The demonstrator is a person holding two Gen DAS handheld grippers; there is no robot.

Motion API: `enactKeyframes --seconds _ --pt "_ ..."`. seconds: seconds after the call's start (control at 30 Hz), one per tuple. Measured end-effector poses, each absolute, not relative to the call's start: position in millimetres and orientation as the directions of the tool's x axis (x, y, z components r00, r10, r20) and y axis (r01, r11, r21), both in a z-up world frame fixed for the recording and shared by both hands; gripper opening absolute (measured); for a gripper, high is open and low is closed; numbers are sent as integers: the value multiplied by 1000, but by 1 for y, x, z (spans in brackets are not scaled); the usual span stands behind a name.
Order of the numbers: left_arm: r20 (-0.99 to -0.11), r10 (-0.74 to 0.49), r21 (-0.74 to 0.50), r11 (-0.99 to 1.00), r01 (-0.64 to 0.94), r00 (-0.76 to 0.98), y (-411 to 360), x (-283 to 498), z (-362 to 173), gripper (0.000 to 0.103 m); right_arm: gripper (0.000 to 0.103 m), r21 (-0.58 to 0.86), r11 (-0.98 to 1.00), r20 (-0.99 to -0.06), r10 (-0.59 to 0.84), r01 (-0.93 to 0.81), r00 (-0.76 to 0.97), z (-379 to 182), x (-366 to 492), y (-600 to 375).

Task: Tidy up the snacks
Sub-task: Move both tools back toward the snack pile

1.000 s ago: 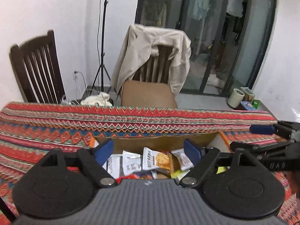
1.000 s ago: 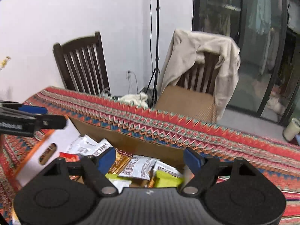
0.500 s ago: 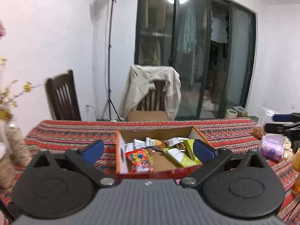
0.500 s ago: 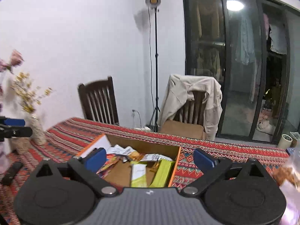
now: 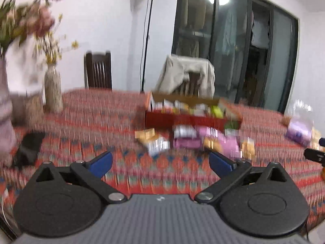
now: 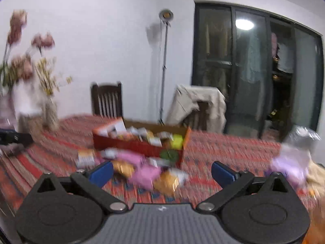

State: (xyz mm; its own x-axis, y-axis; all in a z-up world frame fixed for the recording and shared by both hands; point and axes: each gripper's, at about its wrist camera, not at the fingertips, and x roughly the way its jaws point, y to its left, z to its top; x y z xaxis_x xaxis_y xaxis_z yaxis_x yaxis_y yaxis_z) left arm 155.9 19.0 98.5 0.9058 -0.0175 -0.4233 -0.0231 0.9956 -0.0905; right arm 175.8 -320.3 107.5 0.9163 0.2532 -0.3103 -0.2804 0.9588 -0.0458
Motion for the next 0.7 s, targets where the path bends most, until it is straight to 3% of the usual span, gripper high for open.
enactKeyframes --seconds 0.2,0.43,0.7 --pt "-509 -22 -70 997 -16 861 21 151 69 103 103 113 958 -491 285 -265 823 46 159 -324" --pt "-505 -59 -106 994 7 861 21 171 69 103 103 95 979 -485 202 -179 851 49 131 -340" --pt "-547 -29 -118 992 -43 837 26 212 56 103 103 92 984 -498 176 -150 849 47 162 -338"
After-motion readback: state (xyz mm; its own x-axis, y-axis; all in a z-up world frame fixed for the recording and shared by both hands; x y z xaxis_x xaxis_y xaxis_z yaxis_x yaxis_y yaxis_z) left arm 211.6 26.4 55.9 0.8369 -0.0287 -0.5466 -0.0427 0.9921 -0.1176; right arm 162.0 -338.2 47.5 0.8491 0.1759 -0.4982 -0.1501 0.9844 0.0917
